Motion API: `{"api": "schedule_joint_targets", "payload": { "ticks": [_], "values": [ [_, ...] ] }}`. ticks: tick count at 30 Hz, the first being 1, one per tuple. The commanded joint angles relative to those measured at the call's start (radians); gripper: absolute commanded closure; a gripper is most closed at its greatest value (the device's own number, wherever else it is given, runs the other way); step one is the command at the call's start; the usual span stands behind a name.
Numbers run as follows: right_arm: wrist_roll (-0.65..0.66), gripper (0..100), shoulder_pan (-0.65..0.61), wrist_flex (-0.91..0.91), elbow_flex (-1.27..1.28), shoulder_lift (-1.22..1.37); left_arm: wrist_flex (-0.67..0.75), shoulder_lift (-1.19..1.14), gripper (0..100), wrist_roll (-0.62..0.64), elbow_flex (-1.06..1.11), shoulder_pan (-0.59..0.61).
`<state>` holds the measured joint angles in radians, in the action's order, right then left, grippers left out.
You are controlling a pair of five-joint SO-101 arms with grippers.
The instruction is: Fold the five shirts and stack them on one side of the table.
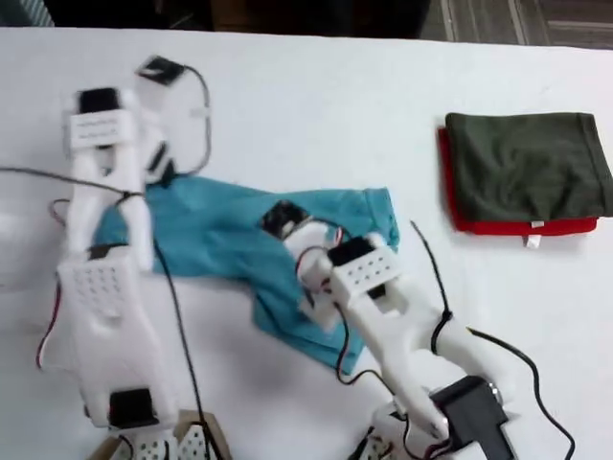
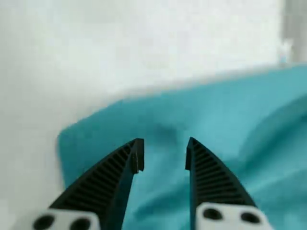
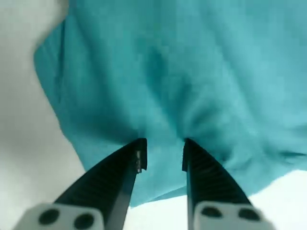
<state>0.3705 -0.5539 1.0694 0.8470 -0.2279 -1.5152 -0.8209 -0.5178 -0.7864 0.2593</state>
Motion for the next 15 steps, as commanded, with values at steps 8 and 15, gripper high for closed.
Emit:
{"api": "schedule_joint_targets", "payload": {
  "ticks": [8, 15],
  "values": [
    [0.081, 86.8, -0.024, -0.038, 0.184, -0.028, 0.055, -0.310, 83, 0.006, -0.380, 0.072],
    [0.183, 86.8, -0.024, 0.001, 0.212, -0.033, 0.003, -0.431, 83, -0.068, -0.575, 0.123]
  ]
}}
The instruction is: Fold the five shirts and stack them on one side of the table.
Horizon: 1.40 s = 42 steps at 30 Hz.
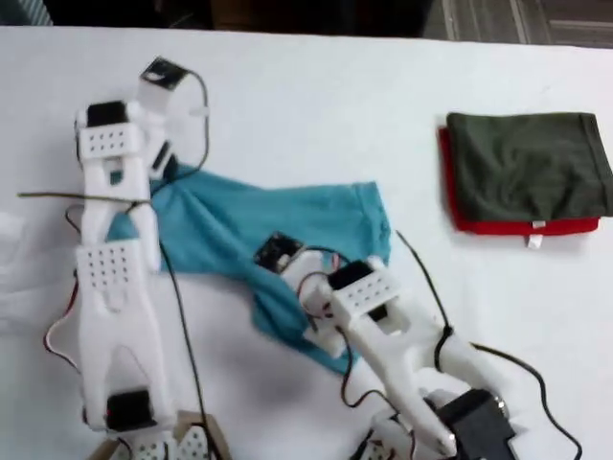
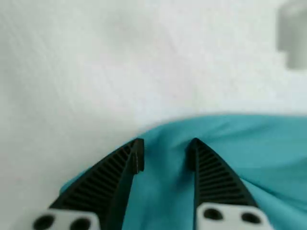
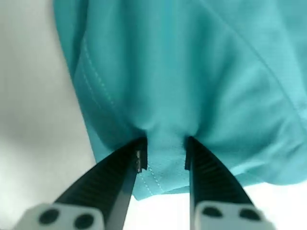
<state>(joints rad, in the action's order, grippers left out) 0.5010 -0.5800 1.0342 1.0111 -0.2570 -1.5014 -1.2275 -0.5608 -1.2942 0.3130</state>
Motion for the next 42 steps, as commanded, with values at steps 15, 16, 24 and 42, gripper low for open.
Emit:
{"api": "schedule_joint_targets", "payload": {
  "ticks": [15, 16, 24, 42],
  "values": [
    [0.166, 86.8, 0.202, -0.005, -0.031, 0.005, -0.149, -0.031, 83, -0.101, -0.097, 0.201],
    [0.180, 86.8, 0.209, 0.001, -0.041, 0.005, -0.175, -0.031, 83, -0.106, -0.124, 0.198],
    [0.183, 86.8, 0.203, 0.226, -0.250, -0.104, -0.292, 0.017, 83, -0.095, -0.344, 0.210],
    [-0.063, 86.8, 0.047, 0.286, -0.758, 0.323, -0.146, 0.824, 83, -0.224, 1.052, 0.282]
  ]
}}
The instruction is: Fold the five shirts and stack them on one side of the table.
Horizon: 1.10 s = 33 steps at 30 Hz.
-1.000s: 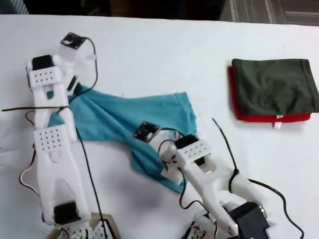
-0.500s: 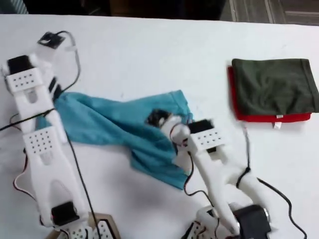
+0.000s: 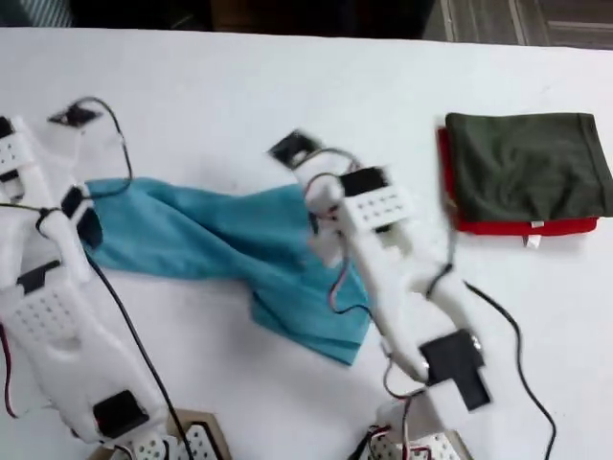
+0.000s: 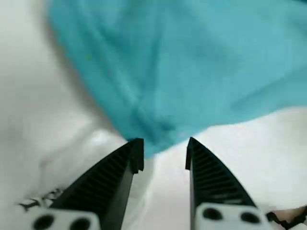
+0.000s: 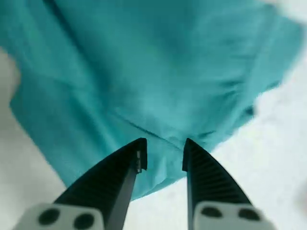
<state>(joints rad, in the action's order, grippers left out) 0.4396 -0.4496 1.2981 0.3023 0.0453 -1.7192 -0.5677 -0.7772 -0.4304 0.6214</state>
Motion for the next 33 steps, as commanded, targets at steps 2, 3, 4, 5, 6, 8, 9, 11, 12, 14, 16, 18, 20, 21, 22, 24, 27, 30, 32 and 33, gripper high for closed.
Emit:
{"api": "schedule_joint_targets", "payload": {
  "ticks": [2, 3, 4, 5, 6, 8, 9, 11, 12, 14, 16, 18, 20, 21, 22, 24, 27, 30, 32, 33],
  "values": [
    [-0.002, 86.8, -0.133, 0.001, -0.054, 0.028, 0.126, 0.222, 83, 0.015, 0.295, -0.064],
    [-0.003, 86.8, -0.140, -0.025, -0.054, 0.030, 0.146, 0.245, 83, 0.025, 0.340, -0.083],
    [-0.008, 86.8, -0.140, -0.056, -0.052, 0.031, 0.166, 0.262, 83, 0.029, 0.378, -0.097],
    [-0.008, 86.8, -0.136, -0.082, -0.051, 0.031, 0.189, 0.276, 83, 0.031, 0.415, -0.106],
    [-0.008, 86.8, -0.122, -0.104, -0.049, 0.033, 0.216, 0.285, 83, 0.032, 0.444, -0.109],
    [-0.009, 86.8, -0.088, -0.133, -0.049, 0.035, 0.295, 0.285, 83, 0.026, 0.495, -0.101],
    [-0.009, 86.8, -0.065, -0.145, -0.049, 0.041, 0.345, 0.279, 83, 0.025, 0.516, -0.086],
    [-0.003, 86.8, -0.016, -0.159, -0.051, 0.070, 0.443, 0.265, 83, 0.021, 0.545, -0.049],
    [-0.002, 86.8, 0.008, -0.163, -0.051, 0.094, 0.482, 0.255, 83, 0.008, 0.553, -0.029],
    [-0.002, 86.8, 0.056, -0.170, -0.055, 0.150, 0.519, 0.232, 83, -0.040, 0.555, 0.003],
    [0.000, 86.8, 0.097, -0.171, -0.057, 0.196, 0.523, 0.216, 83, -0.068, 0.555, 0.031],
    [0.000, 86.8, 0.125, -0.171, -0.063, 0.223, 0.516, 0.207, 83, -0.084, 0.556, 0.052],
    [0.000, 86.8, 0.150, -0.170, -0.074, 0.234, 0.499, 0.204, 83, -0.104, 0.555, 0.074],
    [0.000, 86.8, 0.160, -0.171, -0.083, 0.234, 0.491, 0.204, 83, -0.117, 0.555, 0.080],
    [0.000, 86.8, 0.170, -0.170, -0.097, 0.234, 0.485, 0.204, 83, -0.124, 0.555, 0.087],
    [0.000, 86.8, 0.182, -0.163, -0.118, 0.229, 0.471, 0.209, 83, -0.126, 0.555, 0.094],
    [0.000, 86.8, 0.168, -0.079, -0.180, 0.209, 0.420, 0.215, 83, -0.124, 0.536, 0.089],
    [0.000, 86.8, 0.125, 0.024, -0.270, 0.143, 0.328, 0.239, 83, -0.117, 0.464, 0.086],
    [0.000, 86.8, 0.097, 0.071, -0.308, 0.085, 0.250, 0.269, 83, -0.117, 0.394, 0.084],
    [0.000, 86.8, 0.079, 0.094, -0.311, 0.056, 0.213, 0.285, 83, -0.117, 0.355, 0.080]
  ]
}}
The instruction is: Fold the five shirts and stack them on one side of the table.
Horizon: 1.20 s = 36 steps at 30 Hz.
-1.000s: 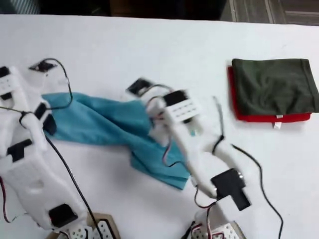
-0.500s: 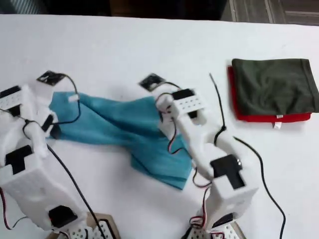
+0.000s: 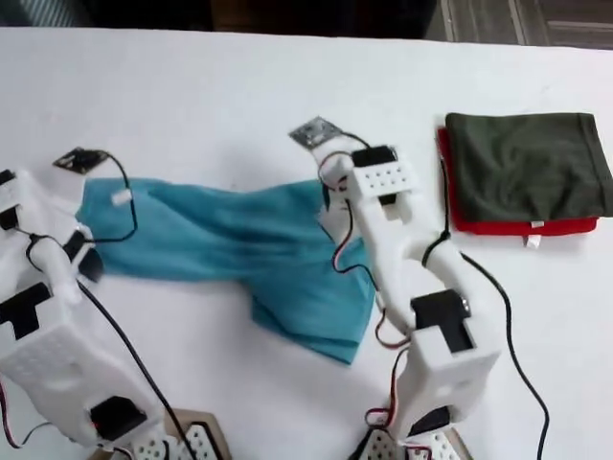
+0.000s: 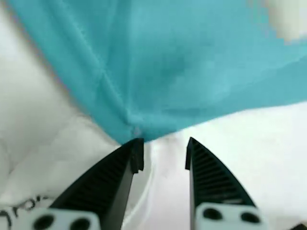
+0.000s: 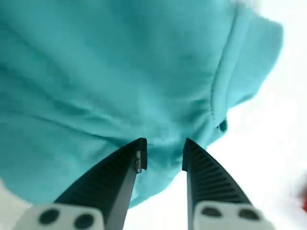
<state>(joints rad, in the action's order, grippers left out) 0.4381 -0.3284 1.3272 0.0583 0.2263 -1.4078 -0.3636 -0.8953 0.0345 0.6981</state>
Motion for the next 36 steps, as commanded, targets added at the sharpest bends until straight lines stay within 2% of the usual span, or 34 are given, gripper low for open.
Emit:
{"api": "schedule_joint_targets", "payload": {
  "ticks": [1, 5, 11, 18, 23, 27, 33, 36],
  "values": [
    [0.002, 86.7, -0.068, 0.093, -0.066, -0.153, -0.137, 0.101, 83, 0.002, -0.151, -0.005],
    [0.003, 86.5, -0.213, 0.189, -0.011, -0.242, -0.229, 0.153, 83, 0.009, -0.297, -0.057],
    [0.078, 86.5, -0.410, 0.108, 0.258, -0.274, -0.071, 0.041, 83, 0.180, -0.329, -0.183],
    [0.086, 86.5, -0.432, 0.041, 0.456, -0.282, 0.106, -0.245, 83, 0.338, -0.338, -0.224],
    [0.087, 86.2, -0.487, 0.039, 0.519, -0.282, 0.117, -0.325, 83, 0.350, -0.340, -0.226],
    [0.086, 81.9, -0.533, -0.002, 0.534, -0.278, 0.110, -0.333, 83, 0.350, -0.361, -0.226],
    [0.087, 81.7, -0.487, -0.068, 0.534, -0.271, 0.097, -0.334, 83, 0.350, -0.363, -0.226],
    [0.140, 81.7, -0.450, -0.081, 0.543, -0.271, 0.097, -0.334, 83, 0.350, -0.363, -0.226]
  ]
}}
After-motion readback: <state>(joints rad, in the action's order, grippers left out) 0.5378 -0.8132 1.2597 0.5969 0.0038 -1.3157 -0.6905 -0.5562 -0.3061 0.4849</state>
